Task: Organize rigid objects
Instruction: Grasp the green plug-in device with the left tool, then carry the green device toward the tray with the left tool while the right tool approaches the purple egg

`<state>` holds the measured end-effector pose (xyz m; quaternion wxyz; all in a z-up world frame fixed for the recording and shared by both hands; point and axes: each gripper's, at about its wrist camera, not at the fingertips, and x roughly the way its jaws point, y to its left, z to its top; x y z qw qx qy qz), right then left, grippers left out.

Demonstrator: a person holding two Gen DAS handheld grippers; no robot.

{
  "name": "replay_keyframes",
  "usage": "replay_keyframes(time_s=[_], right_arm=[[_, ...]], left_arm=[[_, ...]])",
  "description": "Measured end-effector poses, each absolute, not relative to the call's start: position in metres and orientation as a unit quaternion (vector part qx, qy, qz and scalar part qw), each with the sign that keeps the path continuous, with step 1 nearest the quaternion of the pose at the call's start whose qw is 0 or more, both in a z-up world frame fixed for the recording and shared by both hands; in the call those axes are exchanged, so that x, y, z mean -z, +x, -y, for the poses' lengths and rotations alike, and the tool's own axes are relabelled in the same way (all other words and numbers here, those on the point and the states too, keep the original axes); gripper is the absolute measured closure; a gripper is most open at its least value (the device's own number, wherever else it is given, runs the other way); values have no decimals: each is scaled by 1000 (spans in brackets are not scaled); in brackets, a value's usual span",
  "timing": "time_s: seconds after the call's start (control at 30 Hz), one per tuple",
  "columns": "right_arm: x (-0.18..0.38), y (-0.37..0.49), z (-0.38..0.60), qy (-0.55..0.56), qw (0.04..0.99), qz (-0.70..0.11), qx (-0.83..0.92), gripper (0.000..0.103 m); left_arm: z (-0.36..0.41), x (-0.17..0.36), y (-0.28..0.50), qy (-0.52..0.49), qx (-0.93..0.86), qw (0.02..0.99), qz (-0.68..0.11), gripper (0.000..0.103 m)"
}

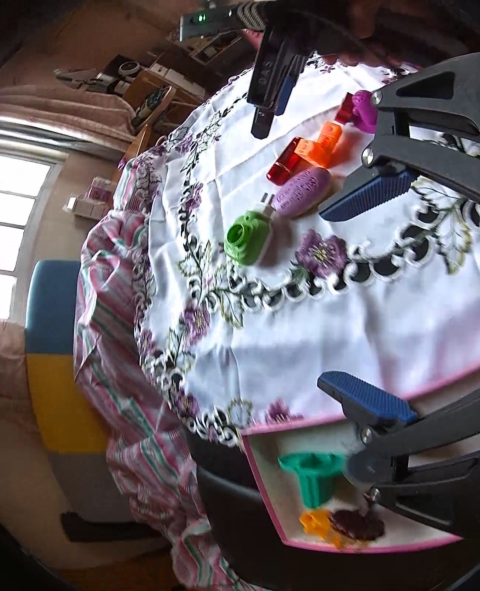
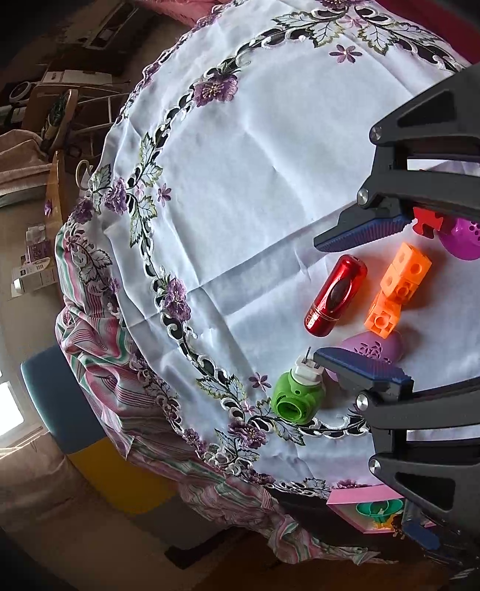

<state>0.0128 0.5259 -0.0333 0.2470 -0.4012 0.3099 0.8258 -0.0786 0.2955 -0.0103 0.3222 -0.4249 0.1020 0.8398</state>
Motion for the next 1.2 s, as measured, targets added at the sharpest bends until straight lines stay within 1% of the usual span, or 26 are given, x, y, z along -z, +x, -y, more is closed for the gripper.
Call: replay_keyframes(time_s=[0.13, 0.23, 0.5, 0.63, 0.77, 0.93, 0.97, 1.0, 1.1, 1.2], right_arm=[[33, 16, -529, -395, 247, -324, -823, 48], [31, 20, -534, -386, 253, -336, -821, 48], [33, 18, -535, -390, 234, -352, -818, 48], [34, 17, -533, -392, 225, -354, -819, 48], [33, 18, -534, -389, 221, -361, -818, 48], [33, 22, -539, -381, 224, -375, -815, 48], [34, 23, -540, -380, 225, -377, -814, 48], [34, 23, -540, -379, 225, -377, -814, 48], [34, 23, -541, -380, 227, -376, -814, 48], [35, 23, -543, -380, 232, -377, -813, 48]], left_arm=[[-334, 21, -98, -436, -827, 336, -112, 12], [-358, 29, -113, -448, -816, 348, -110, 6], [-391, 59, -155, -548, -766, 335, -5, 6], [-409, 68, -165, -564, -761, 321, 10, 8], [-427, 74, -170, -572, -758, 313, 2, 15], [-443, 82, -174, -571, -764, 301, -18, 18], [-445, 84, -174, -570, -767, 295, -25, 25], [-447, 86, -175, -568, -769, 291, -36, 37], [-449, 85, -171, -544, -780, 302, -65, 38], [-437, 74, -170, -520, -794, 309, -62, 38]])
